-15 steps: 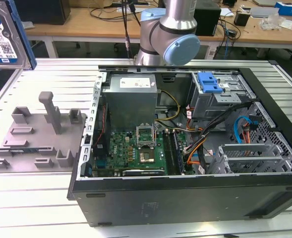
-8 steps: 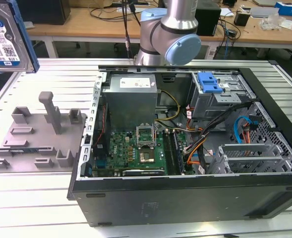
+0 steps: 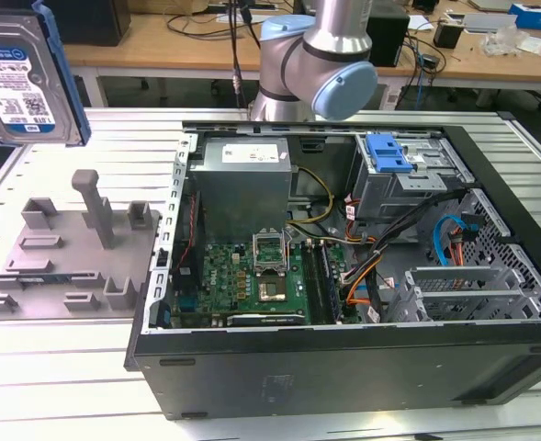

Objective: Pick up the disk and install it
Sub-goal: 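Pick up the disk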

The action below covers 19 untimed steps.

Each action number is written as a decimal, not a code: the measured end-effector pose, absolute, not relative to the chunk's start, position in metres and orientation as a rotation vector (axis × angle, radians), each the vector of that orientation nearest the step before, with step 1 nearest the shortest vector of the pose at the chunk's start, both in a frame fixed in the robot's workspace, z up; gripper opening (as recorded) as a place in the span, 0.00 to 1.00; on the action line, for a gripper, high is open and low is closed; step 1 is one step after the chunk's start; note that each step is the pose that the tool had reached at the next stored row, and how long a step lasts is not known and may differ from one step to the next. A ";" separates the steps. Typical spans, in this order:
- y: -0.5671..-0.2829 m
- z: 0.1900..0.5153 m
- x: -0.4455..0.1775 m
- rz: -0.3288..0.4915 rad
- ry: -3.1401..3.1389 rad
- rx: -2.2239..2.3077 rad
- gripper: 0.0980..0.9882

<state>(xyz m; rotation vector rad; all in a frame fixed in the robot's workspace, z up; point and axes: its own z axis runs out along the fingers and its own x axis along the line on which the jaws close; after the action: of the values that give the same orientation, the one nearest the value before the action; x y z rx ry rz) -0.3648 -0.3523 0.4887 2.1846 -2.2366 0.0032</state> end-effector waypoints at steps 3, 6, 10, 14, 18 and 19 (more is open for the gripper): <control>-0.364 0.489 -0.348 0.003 -2.236 2.184 0.30; -0.374 0.489 -0.334 0.002 -2.236 2.184 0.30; -0.384 0.489 -0.315 0.000 -2.235 2.183 0.30; -0.395 0.489 -0.291 -0.002 -2.234 2.182 0.30; -0.405 0.489 -0.267 -0.005 -2.232 2.181 0.30; -0.407 0.489 -0.263 -0.006 -2.232 2.180 0.30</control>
<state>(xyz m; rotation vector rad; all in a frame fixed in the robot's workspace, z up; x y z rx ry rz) -0.2630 -0.4073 0.4887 2.1805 -2.2320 -0.0061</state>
